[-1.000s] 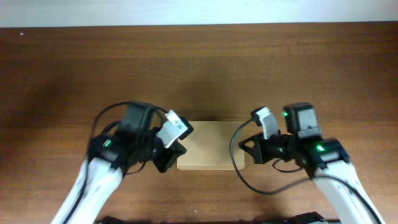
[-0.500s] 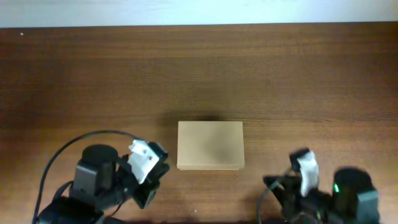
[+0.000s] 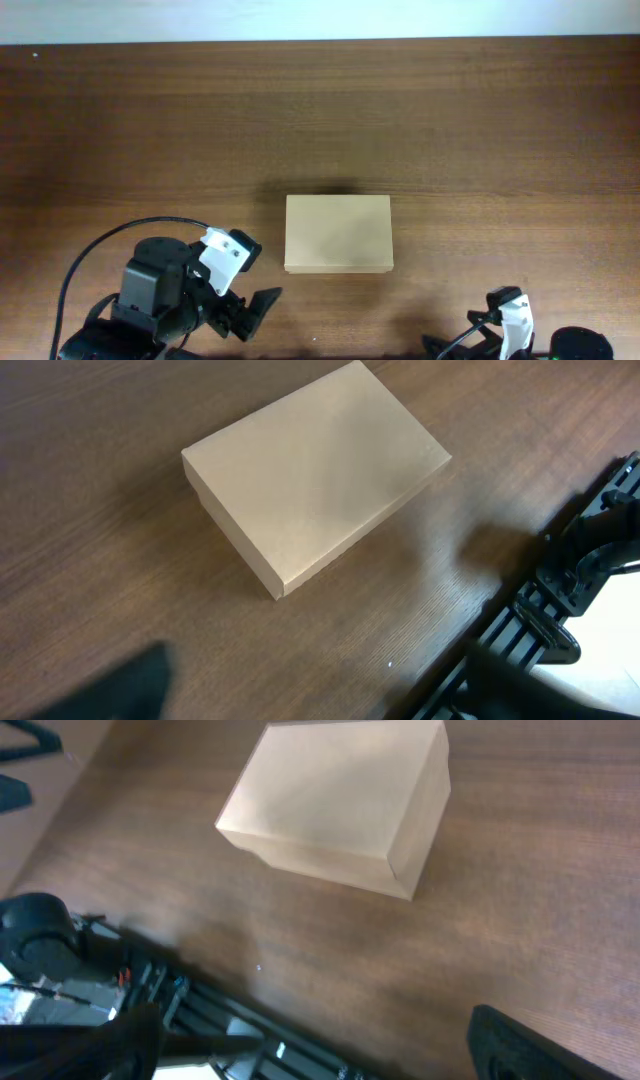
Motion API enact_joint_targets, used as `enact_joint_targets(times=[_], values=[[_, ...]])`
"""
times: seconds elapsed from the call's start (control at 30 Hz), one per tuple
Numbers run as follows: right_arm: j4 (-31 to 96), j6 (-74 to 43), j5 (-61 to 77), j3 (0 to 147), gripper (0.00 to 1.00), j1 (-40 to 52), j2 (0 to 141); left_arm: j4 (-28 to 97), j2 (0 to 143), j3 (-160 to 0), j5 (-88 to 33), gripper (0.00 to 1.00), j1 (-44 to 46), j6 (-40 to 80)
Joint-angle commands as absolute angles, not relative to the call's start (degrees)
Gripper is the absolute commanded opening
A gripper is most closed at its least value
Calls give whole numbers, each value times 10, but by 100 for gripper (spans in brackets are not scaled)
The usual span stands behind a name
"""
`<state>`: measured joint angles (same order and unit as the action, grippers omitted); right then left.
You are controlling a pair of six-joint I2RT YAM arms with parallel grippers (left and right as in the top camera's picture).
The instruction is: Pack container
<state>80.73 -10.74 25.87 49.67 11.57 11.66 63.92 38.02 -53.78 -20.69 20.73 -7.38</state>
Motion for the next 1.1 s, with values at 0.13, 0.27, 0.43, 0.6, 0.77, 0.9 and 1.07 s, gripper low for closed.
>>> enact_joint_targets(times=[0.13, 0.27, 0.43, 0.6, 0.77, 0.9, 1.07], values=[[817, -110, 248, 503, 99, 120, 112, 639, 379, -536, -201, 99, 208, -71], [817, -110, 248, 503, 99, 120, 112, 639, 379, -536, -201, 99, 208, -71], [817, -110, 248, 503, 99, 120, 112, 639, 379, -536, -201, 99, 208, -71], [817, -110, 248, 503, 99, 120, 112, 639, 379, -536, -201, 99, 209, -71], [817, -110, 248, 503, 99, 120, 112, 641, 372, -536, -165, 99, 208, -83], [817, -110, 248, 503, 99, 120, 112, 626, 349, -532, -146, 99, 205, -82], [817, -110, 248, 503, 99, 120, 112, 519, 291, -469, -119, 99, 160, -82]])
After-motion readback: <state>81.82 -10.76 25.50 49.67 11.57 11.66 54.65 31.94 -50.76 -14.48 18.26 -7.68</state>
